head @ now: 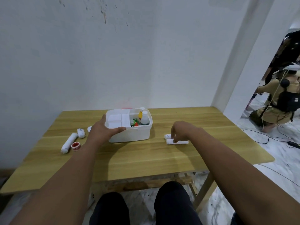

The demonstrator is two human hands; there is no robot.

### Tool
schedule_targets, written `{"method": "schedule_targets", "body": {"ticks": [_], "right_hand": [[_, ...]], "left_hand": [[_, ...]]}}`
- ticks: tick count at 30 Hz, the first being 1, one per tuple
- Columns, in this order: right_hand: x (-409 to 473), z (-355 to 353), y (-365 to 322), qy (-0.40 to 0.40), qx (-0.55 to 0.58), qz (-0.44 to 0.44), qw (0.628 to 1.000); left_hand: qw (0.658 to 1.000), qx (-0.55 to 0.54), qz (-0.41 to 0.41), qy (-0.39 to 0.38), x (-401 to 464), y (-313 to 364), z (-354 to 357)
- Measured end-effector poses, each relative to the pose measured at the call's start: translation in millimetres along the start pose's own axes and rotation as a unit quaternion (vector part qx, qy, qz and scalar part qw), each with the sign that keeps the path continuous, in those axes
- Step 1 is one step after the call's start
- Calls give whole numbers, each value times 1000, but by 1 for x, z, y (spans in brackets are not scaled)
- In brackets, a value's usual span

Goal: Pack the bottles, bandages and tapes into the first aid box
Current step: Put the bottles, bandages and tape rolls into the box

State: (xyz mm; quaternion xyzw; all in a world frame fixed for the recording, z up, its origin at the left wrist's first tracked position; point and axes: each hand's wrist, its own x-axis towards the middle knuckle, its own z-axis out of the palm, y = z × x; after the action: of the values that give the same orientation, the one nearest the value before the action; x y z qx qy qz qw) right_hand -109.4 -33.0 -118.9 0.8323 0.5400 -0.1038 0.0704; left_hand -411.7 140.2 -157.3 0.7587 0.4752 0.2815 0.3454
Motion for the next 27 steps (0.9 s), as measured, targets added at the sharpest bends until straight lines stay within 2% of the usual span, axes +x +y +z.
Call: {"method": "schedule_targets", "body": {"ticks": [4,9,13,18,21,24,27], "right_hand": [[10,4,-10,50,-2,-16,999],[17,9,-16,25,8,-24,999],[17,11,-22,43,12,-32,998],[19,-5,-25,83,90,-17,992],[17,-33,-26,157,182,-23,970],[13,-63,-35,229,285,-37,930],[10,-79,-52,228,401,-48,886]], "left_hand": [[1000,-4,-1,0,-2,0,0],[1000,-8,0,8,-1,1,2],[1000,-7,6,11,-2,1,3],[1000,-17,17,12,-3,3,4],[1000,-6,10,4,-2,2,1],[1000,8,-4,-1,0,-1,-1],[1000,22,-10,-2,0,0,-1]]}}
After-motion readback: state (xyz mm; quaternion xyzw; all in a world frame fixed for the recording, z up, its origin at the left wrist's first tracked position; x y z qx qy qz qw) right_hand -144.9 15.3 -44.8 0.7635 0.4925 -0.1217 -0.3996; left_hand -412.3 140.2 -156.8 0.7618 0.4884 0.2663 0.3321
